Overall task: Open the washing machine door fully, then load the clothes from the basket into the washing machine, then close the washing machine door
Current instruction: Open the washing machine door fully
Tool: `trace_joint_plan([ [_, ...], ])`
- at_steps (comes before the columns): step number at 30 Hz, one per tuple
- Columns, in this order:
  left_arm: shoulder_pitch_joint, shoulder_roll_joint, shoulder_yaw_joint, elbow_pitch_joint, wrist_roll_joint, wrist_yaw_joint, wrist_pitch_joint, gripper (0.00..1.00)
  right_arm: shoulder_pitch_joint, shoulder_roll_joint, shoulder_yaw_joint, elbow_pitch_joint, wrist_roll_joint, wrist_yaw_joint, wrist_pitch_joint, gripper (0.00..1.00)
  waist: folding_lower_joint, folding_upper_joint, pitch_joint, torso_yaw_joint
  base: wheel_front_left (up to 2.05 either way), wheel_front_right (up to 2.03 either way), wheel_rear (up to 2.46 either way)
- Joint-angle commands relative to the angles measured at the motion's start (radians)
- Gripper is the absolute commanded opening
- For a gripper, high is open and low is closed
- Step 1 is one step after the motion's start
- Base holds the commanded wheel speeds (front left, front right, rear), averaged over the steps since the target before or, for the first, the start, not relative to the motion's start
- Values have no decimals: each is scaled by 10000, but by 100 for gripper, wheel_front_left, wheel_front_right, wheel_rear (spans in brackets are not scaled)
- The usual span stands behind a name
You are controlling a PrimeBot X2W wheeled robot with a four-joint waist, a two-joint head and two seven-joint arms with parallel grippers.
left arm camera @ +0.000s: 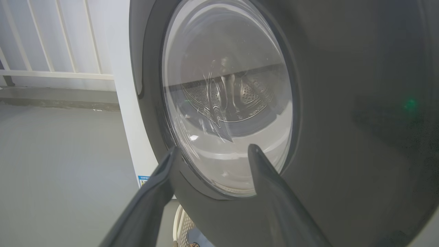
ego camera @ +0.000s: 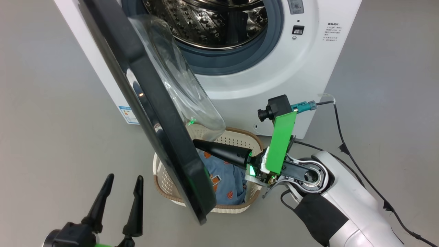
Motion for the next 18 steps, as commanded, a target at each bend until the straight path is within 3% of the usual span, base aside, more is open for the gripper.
trace_joint_plan([
  [1, -111, 116, 286, -211, -81, 35, -65, 100, 173, 341, 241, -324, 166, 17, -80, 0, -1, 0, -3, 5, 0, 0, 0],
  [18, -66, 116, 220, -214, -83, 51, -65, 100, 261, 342, 945, -292, 670, 17, -510, 0, -1, 0, -166, 13, 0, 0, 0],
])
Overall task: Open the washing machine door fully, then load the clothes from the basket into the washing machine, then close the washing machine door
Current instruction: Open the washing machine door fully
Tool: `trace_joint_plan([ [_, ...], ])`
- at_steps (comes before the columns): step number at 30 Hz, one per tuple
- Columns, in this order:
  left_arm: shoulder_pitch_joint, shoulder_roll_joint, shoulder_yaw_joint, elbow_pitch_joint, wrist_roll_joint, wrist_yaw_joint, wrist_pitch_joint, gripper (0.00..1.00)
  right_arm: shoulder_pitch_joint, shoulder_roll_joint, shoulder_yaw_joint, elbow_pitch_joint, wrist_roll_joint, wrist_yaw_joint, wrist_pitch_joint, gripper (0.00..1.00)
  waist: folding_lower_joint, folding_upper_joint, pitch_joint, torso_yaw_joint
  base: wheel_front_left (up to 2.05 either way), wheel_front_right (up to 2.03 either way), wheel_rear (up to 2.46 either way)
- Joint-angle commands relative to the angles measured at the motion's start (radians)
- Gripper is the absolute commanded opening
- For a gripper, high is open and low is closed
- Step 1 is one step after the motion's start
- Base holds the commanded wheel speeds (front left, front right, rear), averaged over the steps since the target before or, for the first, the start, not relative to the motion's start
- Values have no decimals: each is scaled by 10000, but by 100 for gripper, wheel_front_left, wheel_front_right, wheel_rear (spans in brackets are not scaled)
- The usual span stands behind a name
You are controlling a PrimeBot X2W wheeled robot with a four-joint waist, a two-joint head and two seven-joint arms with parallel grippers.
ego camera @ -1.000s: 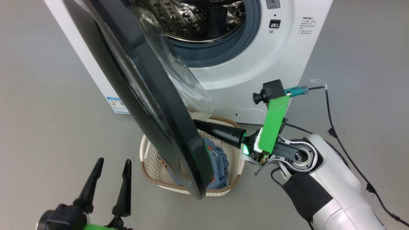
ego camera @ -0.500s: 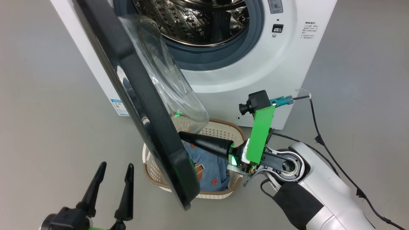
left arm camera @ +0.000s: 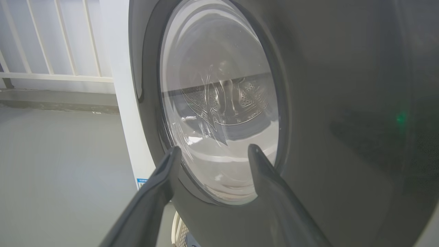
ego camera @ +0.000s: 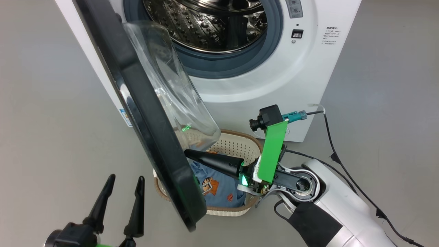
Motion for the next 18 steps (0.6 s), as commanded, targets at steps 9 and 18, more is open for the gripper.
trace_joint_plan([
  [9, -69, 114, 287, -192, -38, 39, -65, 100, 163, 346, 491, -283, 383, 16, -285, 0, 0, 0, -85, 46, 0, 0, 0],
  [18, 9, 114, 390, -211, 4, 52, -65, 100, 170, 346, 411, -332, 335, 16, -432, 0, 0, 0, -184, -38, 0, 0, 0],
])
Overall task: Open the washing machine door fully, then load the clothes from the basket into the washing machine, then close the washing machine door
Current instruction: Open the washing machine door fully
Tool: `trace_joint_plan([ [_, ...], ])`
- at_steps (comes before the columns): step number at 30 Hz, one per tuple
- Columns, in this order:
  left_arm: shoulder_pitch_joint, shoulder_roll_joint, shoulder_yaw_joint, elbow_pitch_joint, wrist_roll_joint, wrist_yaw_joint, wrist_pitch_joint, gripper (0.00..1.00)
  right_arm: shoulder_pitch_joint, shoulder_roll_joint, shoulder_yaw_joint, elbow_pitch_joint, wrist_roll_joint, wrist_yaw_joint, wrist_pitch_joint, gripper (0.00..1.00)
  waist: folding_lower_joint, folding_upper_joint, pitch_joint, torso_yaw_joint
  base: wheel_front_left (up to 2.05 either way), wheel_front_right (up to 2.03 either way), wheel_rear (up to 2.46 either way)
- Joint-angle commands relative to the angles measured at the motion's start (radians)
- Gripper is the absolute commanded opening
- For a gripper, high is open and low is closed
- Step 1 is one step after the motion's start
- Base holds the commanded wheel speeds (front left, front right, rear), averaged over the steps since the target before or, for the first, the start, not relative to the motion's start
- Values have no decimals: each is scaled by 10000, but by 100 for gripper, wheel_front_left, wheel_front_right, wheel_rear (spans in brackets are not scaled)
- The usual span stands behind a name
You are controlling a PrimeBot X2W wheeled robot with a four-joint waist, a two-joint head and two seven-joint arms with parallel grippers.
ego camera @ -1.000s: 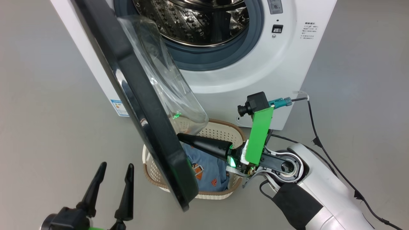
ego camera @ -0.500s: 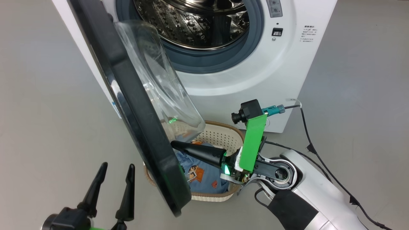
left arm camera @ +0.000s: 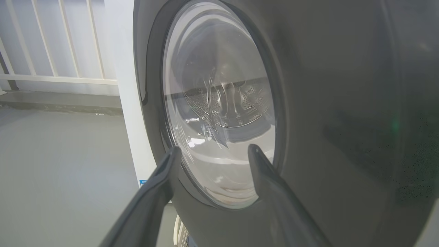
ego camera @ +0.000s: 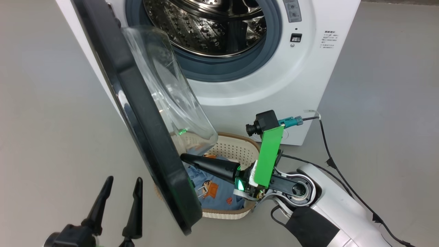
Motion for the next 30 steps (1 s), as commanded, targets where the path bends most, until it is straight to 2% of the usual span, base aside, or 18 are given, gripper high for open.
trace_joint_plan([
  [1, -17, 112, 367, -222, 10, 51, -65, 100, 111, 333, -14, -353, -74, 17, -64, 0, 0, 0, -27, -58, 0, 0, 0],
  [6, 99, 112, 537, -266, 60, 52, -65, 100, 196, 333, -454, -697, -459, 17, -135, 0, 0, 0, -47, -251, 0, 0, 0],
  [12, 103, 112, 714, -322, 109, 38, -65, 100, 403, 17, -1074, -1649, -1732, 17, -692, 0, 0, 0, 42, -360, 0, 0, 0],
  [13, 94, 112, 740, -328, 116, 35, -65, 100, 458, -89, -1157, -1874, -2005, 17, -918, 3, 0, 0, 63, -366, 0, 0, 0],
  [14, 83, 112, 768, -337, 120, 32, -65, 100, 526, -207, -1196, -2085, -2266, 17, -1127, 18, 0, 0, 85, -373, 0, 0, 0],
  [16, 68, 112, 843, -356, 126, 27, -65, 100, 663, -471, -1213, -2500, -2769, 17, -1577, 35, 0, 0, 124, -402, 0, 0, 0],
  [19, 60, 112, 942, -378, 136, 22, -65, 100, 861, -869, -1131, -3061, -3391, 17, -2394, 47, 0, 0, 169, -454, 0, 0, 0],
  [20, 59, 112, 963, -379, 144, 19, -65, 100, 904, -1049, -1042, -3205, -3644, 17, -2687, 59, 0, 0, 172, -470, 0, 0, 0],
  [22, 54, 112, 1005, -374, 163, 12, -65, 100, 995, -1387, -839, -3411, -4056, 17, -3342, 97, 0, 0, 173, -500, 0, 0, 0],
  [23, 54, 112, 1027, -370, 175, 8, -65, 100, 998, -1585, -709, -3470, -4318, 17, -3702, 100, 0, 0, 164, -519, 0, 0, 0],
  [24, 54, 112, 1027, -370, 175, 8, -65, 100, 998, -1585, -709, -3470, -4318, 17, -3702, 100, 0, 0, 164, -519, 0, 0, 0],
  [26, 58, 112, 1058, -365, 194, 0, -65, 100, 1056, -1874, -446, -3543, -4539, 17, -4383, 100, 0, 0, 141, -547, 0, 0, 0],
  [30, 107, 112, 1078, -355, 221, -12, -65, 100, 1041, -2693, 146, -3361, -5393, 17, -5875, 100, 0, 0, 35, -579, 0, 0, 0],
])
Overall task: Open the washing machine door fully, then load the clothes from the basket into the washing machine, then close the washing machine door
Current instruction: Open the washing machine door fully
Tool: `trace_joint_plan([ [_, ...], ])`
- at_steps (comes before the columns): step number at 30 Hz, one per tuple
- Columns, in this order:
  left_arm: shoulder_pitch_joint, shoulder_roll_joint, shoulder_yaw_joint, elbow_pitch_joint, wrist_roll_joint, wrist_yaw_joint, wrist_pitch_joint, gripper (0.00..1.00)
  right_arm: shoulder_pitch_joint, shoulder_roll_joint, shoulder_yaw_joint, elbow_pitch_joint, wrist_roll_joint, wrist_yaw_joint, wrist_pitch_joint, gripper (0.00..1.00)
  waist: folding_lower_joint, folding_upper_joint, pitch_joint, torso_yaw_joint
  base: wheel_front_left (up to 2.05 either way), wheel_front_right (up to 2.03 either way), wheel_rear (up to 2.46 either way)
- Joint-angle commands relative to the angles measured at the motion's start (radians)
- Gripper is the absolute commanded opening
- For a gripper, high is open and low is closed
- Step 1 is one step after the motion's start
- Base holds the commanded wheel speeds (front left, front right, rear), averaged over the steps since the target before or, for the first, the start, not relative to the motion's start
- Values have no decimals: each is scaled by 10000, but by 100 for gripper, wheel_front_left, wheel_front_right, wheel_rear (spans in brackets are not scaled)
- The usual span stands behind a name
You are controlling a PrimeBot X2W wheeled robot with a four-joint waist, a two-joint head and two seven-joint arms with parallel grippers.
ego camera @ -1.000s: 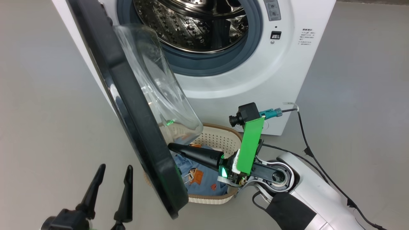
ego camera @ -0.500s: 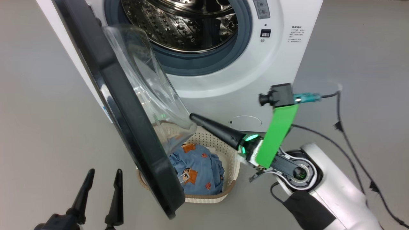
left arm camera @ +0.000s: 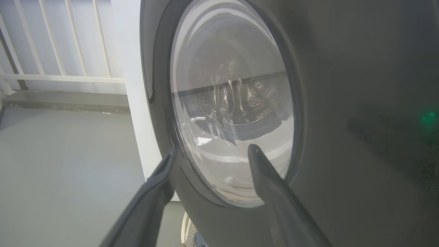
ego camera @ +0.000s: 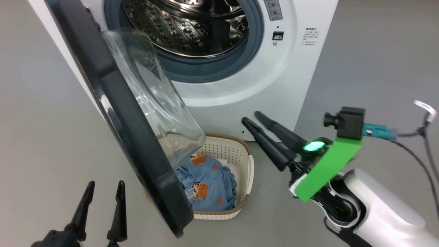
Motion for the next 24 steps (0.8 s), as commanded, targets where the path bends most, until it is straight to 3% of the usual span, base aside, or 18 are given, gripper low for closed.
trace_joint_plan([
  [1, -158, 106, 364, -286, 112, -9, -65, 100, 91, -79, 103, -158, -228, 16, -257, 100, 0, 0, -43, -9, 0, 0, 0],
  [5, -36, 106, 392, -283, 136, -12, -65, 100, 105, -738, 521, 531, -1206, 16, -1753, 100, 0, 0, -157, -62, 0, 0, 0],
  [9, 79, 106, 420, -274, 169, -13, -65, 100, 293, -1054, 261, 1118, -2366, 16, -2150, 100, 0, 0, -252, -131, 0, 0, 0],
  [16, 185, 106, 463, -301, 212, -23, -65, 100, 1697, -641, -2018, 967, -4493, 16, -2174, 100, 0, 0, -317, -251, 0, 0, 0],
  [24, 175, 106, 532, -341, 162, -6, -65, 100, 3593, 81, -3903, 438, -5638, 16, -2176, 100, 0, 0, -283, -345, 0, 0, 0],
])
